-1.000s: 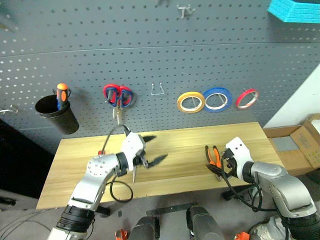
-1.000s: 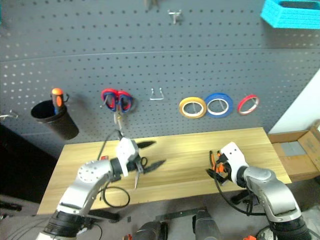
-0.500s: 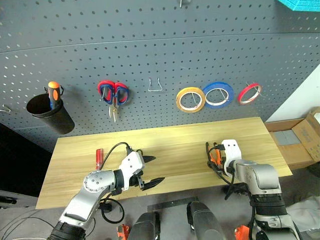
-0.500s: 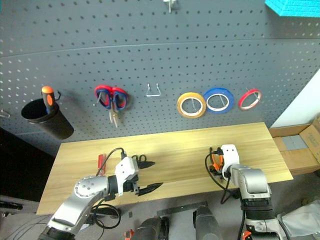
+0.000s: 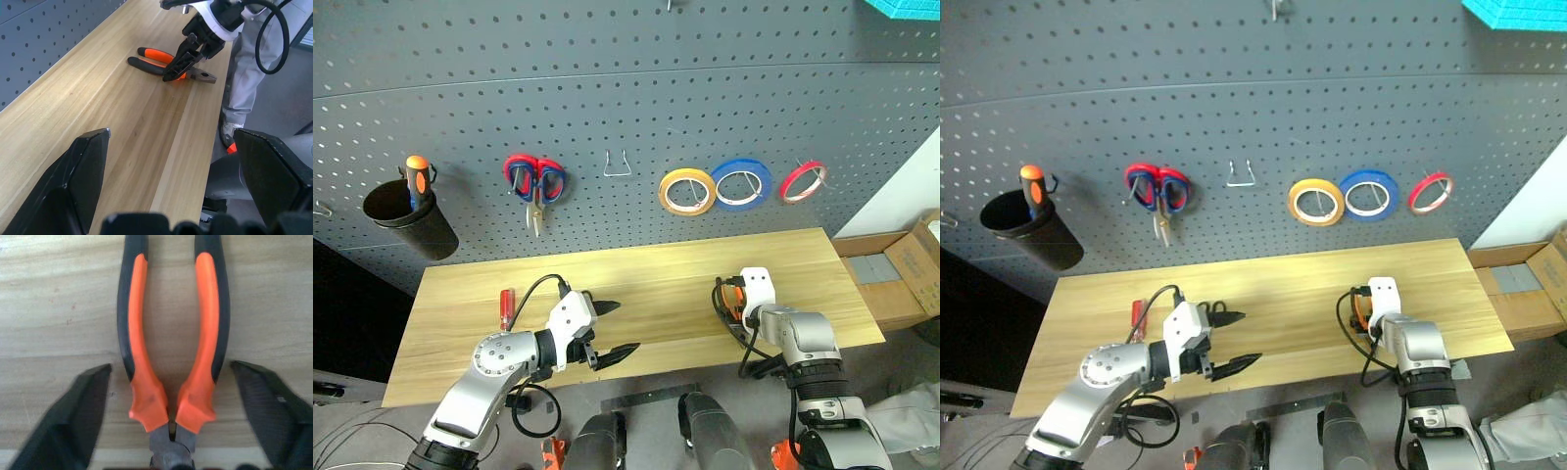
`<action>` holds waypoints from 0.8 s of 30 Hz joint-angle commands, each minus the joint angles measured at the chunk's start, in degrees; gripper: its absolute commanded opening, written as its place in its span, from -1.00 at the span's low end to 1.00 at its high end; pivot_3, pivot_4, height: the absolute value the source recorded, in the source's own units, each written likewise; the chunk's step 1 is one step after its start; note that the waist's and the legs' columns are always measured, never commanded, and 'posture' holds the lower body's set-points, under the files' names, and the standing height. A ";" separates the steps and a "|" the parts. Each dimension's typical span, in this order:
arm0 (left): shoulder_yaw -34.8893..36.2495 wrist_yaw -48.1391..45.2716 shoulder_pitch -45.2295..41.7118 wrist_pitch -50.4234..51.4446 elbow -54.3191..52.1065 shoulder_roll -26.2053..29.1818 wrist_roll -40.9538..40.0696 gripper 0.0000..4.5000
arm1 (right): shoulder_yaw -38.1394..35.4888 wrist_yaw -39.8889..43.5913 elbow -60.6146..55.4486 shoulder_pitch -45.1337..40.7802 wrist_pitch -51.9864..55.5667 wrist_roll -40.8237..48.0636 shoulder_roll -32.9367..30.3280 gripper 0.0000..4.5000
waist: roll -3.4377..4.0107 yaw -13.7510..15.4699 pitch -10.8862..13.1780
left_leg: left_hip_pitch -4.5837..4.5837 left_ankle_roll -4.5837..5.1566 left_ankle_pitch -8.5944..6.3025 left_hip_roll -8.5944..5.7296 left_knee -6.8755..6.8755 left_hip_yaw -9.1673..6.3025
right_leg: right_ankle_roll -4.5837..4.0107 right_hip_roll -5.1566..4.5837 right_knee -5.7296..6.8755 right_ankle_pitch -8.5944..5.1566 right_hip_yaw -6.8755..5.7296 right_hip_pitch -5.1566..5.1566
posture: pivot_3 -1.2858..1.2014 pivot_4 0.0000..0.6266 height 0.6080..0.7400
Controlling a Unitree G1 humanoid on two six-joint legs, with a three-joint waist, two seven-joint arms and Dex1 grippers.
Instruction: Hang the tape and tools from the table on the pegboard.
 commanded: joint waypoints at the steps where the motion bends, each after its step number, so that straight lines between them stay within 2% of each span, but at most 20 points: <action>1: 1.09 0.18 -0.38 -0.33 -2.32 0.35 -0.70 0.92 | -0.74 -0.73 0.62 0.12 1.69 -0.28 0.10 0.16 | 0.00 0.01 0.00 | 0.00 0.00 0.00 0.00 0.00 0.00 | 0.00 0.00 0.00 0.00 0.00 0.00 | -0.10 -0.09 1.00; 2: 1.09 0.21 -0.54 -0.25 -2.25 0.28 -0.71 0.92 | -0.74 -0.81 0.59 0.09 2.19 -0.35 -0.11 0.01 | 0.00 0.01 0.00 | 0.00 0.00 0.00 0.00 0.00 0.00 | 0.02 0.00 0.00 -0.01 0.00 0.00 | -0.10 -0.09 1.00; 3: 1.08 0.24 -0.65 -0.18 -2.19 0.22 -0.71 0.92 | -0.72 -0.81 0.59 0.06 2.44 -0.39 -0.26 -0.03 | 0.00 0.04 0.00 | 0.00 0.00 0.00 0.00 0.00 -0.01 | 0.02 0.00 -0.01 -0.01 0.01 0.00 | -0.10 -0.09 1.00; 5: 1.47 0.37 -1.27 -0.52 -1.45 0.09 -0.68 0.92 | 1.40 0.79 -2.62 0.88 4.13 -0.65 -2.34 -0.03 | 0.00 0.09 0.00 | -0.01 0.00 0.00 0.00 0.00 -0.02 | 0.02 0.00 -0.01 -0.02 0.00 0.00 | -0.10 -0.10 1.00; 7: 2.42 1.11 -2.00 -0.91 -0.91 -0.22 -0.75 0.92 | 4.84 6.62 -9.99 2.99 2.76 1.23 -5.45 -0.03 | 0.03 0.25 0.11 | -0.04 0.00 0.00 0.00 -0.02 -0.02 | 0.03 0.00 -0.04 -0.03 0.00 0.00 | -0.10 -0.12 1.00; 10: 6.46 3.57 -2.72 -3.72 -1.27 -1.88 -2.05 0.92 | 9.34 24.60 -32.31 9.50 -7.68 10.46 -11.99 -0.03 | 0.21 0.48 0.71 | -0.22 0.00 0.00 -0.02 -0.04 -0.15 | 0.14 -0.02 -0.09 -0.10 -0.03 -0.11 | -0.10 -0.12 1.00; 11: 8.10 4.82 -2.75 -4.49 -1.74 -2.70 -2.66 0.92 | 8.31 28.85 -38.70 10.81 -7.08 15.53 -13.02 -0.03 | 0.25 0.46 0.92 | -0.36 0.00 0.00 -0.03 -0.02 -0.17 | 0.22 -0.03 -0.09 -0.15 -0.03 -0.19 | -0.10 -0.13 1.00; 14: 11.48 7.27 -2.23 -5.04 -3.39 -4.28 -4.09 0.92 | 3.61 33.80 -46.76 9.00 -6.87 25.31 -13.01 -0.03 | 0.10 -0.18 1.09 | -0.63 -0.03 -0.01 0.08 -0.01 -0.09 | 0.25 0.08 0.00 -0.14 -0.06 -0.55 | -0.08 -0.17 1.00; 18: 14.60 11.13 -2.16 -6.57 -4.42 -6.92 -4.84 0.92 | 2.47 34.05 -48.05 0.33 -10.60 30.33 -9.87 -0.03 | 0.05 0.97 1.08 | -0.64 -0.07 -0.01 0.06 0.08 -0.11 | 0.28 0.06 -0.05 -0.09 -0.09 -0.52 | -0.07 -0.22 1.00; 19: 14.47 12.52 -2.53 -6.36 -4.11 -7.34 -3.77 0.92 | 2.88 33.85 -46.76 -1.86 -11.78 29.85 -9.44 -0.03 | 0.02 1.53 1.05 | -0.65 -0.08 -0.01 0.06 0.09 -0.12 | 0.26 0.05 -0.05 -0.07 -0.10 -0.53 | -0.06 -0.26 1.00; 24: 15.17 23.11 -4.63 -20.21 0.16 -15.35 4.00 0.92 | 6.46 30.25 -34.19 -17.03 -23.43 22.19 -2.48 -0.03 | -0.06 2.78 0.99 | -0.94 -0.32 0.14 -0.14 0.07 -0.20 | -0.08 -0.07 0.03 0.18 -0.18 -0.92 | -0.03 -0.35 1.00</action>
